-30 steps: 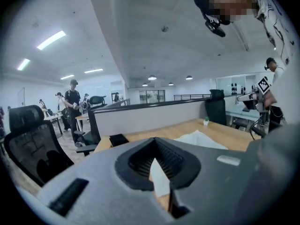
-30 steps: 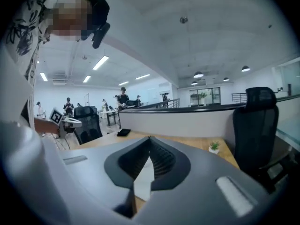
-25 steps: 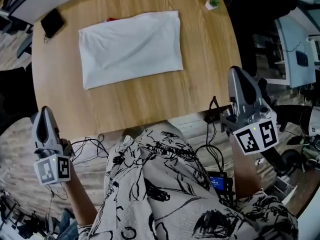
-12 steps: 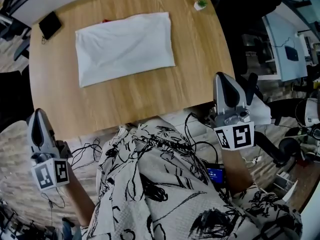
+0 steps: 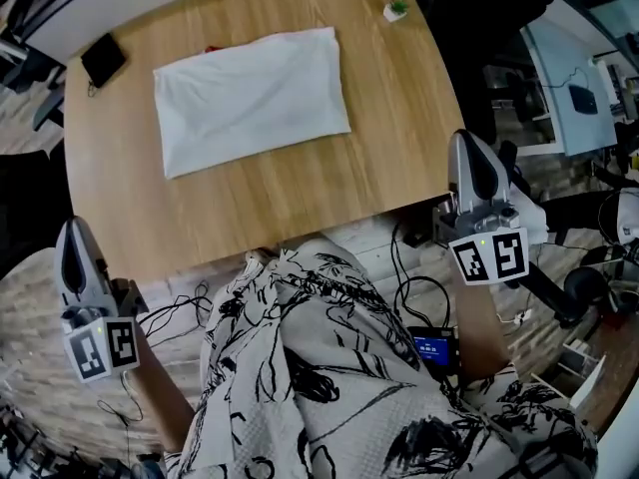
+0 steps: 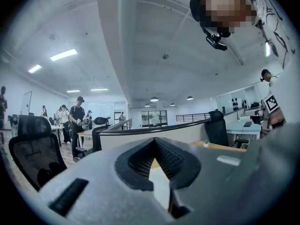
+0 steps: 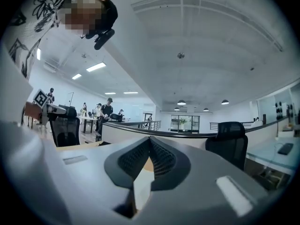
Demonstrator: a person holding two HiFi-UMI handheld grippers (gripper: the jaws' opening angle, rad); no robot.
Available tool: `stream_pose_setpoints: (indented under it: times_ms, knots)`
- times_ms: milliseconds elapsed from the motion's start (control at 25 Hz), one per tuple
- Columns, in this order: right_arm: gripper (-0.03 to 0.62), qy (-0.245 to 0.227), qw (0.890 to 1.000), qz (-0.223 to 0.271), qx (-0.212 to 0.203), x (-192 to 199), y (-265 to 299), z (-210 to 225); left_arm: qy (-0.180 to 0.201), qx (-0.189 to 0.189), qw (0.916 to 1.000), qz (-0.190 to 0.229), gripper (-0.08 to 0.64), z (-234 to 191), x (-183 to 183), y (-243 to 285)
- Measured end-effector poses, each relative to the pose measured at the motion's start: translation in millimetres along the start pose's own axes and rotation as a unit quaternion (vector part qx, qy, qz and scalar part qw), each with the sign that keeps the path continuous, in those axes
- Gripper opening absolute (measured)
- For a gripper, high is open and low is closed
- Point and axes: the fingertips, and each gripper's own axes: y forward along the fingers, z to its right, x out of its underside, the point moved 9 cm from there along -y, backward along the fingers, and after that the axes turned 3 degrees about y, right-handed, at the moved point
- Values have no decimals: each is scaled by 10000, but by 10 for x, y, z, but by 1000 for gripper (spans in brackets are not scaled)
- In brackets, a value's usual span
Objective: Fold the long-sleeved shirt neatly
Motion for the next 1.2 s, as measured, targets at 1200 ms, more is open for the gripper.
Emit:
stream_pose_setpoints:
  times_ms: [1200]
  knots:
    - [5, 671, 9963, 480, 222, -125, -158, 138, -179, -595, 9968, 498, 5, 4, -61, -373]
